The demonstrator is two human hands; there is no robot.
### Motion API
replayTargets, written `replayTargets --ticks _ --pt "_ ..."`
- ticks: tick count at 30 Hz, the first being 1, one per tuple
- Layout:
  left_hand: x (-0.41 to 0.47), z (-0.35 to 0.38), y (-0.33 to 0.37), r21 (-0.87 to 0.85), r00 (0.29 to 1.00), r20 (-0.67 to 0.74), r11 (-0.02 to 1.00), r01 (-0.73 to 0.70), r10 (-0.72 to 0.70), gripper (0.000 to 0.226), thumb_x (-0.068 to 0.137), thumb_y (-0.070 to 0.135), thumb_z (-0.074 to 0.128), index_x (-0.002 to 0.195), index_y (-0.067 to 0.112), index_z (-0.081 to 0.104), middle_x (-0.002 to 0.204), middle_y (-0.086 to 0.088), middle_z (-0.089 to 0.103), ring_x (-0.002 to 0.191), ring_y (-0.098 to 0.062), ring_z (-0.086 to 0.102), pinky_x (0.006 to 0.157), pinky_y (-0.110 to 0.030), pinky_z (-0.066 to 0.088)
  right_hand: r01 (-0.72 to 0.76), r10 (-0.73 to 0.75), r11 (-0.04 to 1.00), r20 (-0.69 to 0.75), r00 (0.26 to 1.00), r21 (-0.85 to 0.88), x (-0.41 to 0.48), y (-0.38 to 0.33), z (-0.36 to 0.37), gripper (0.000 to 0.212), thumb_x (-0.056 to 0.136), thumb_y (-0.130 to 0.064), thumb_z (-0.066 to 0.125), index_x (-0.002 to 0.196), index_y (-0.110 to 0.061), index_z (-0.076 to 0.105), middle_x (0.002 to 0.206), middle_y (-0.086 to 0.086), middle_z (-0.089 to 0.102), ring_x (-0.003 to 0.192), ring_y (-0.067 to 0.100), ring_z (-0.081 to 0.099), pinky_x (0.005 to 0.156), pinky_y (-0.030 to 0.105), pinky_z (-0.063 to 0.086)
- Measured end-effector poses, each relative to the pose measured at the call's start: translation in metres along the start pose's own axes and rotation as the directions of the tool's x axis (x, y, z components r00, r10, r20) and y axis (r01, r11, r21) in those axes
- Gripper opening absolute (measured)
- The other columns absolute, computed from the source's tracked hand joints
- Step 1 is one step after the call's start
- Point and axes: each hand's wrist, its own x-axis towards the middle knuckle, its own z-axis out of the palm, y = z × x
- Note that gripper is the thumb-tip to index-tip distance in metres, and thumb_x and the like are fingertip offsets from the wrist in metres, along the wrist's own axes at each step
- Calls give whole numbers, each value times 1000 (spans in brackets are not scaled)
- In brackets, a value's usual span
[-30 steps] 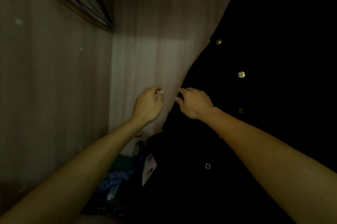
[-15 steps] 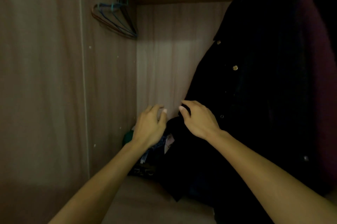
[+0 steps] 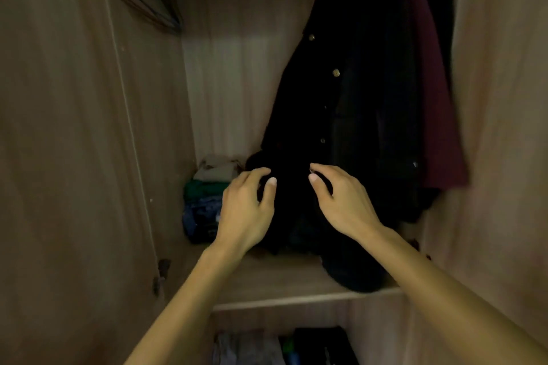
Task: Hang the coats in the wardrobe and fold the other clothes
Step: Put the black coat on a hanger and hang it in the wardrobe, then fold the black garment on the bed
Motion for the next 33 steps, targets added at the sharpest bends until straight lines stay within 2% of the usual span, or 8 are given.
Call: replayTargets --ticks 8,12,16,19,22,26,29,33 --pt "-112 4 25 -161 976 218 987 23 13 38 98 43 38 128 23 53 128 4 55 120 -15 47 101 -44 40 -206 205 971 -22 978 -120 -140 -27 -26 40 99 -37 42 134 -21 52 135 -7 54 122 7 50 97 14 31" --pt "-172 16 44 -258 943 332 964 70 21 42 95 45 35 126 23 54 126 5 55 118 -14 49 99 -44 42 -311 311 942 -21 950 -129 -211 -38 -49 39 98 -34 44 134 -21 52 132 -9 53 113 -1 49 90 -1 27" --pt "-227 26 77 -330 902 426 941 78 75 39 95 42 36 124 24 55 125 5 57 117 -14 50 100 -41 40 -419 410 893 -85 908 -164 -289 -39 -84 37 99 -30 45 133 -19 53 130 -4 57 113 1 50 95 6 29" --pt "-263 32 112 -355 862 495 931 88 107 43 94 42 36 124 19 57 125 1 58 116 -16 51 101 -38 40 -517 488 837 -181 854 -183 -350 -39 -114 31 97 -23 52 125 -12 60 123 1 63 107 8 56 91 2 29" --pt "-301 38 157 -409 818 548 909 80 175 44 92 39 37 123 17 59 123 -1 59 113 -15 53 98 -30 41 -599 550 779 -257 794 -184 -413 -40 -148 33 93 -25 51 117 -8 64 117 6 66 105 19 61 91 15 39" --pt "-365 45 232 -481 753 602 873 77 265 32 97 30 44 120 15 60 122 -1 61 113 -15 54 94 -19 35 -707 623 692 -371 688 -149 -499 -56 -206 30 95 -26 53 120 -13 64 118 2 65 106 12 58 90 5 33" --pt "-425 43 296 -564 705 614 822 77 355 26 97 25 49 116 15 63 117 2 63 108 -13 55 92 -14 34 -766 650 628 -446 615 -142 -567 -75 -257 33 95 -30 50 119 -14 64 117 1 66 105 11 59 90 11 38" --pt "-508 35 382 -647 600 648 755 109 469 31 96 35 47 115 17 63 114 7 63 104 -5 54 89 -10 36 -840 687 524 -514 514 -140 -663 -107 -325 34 98 -34 46 120 -16 63 121 -4 64 111 7 56 92 10 35"
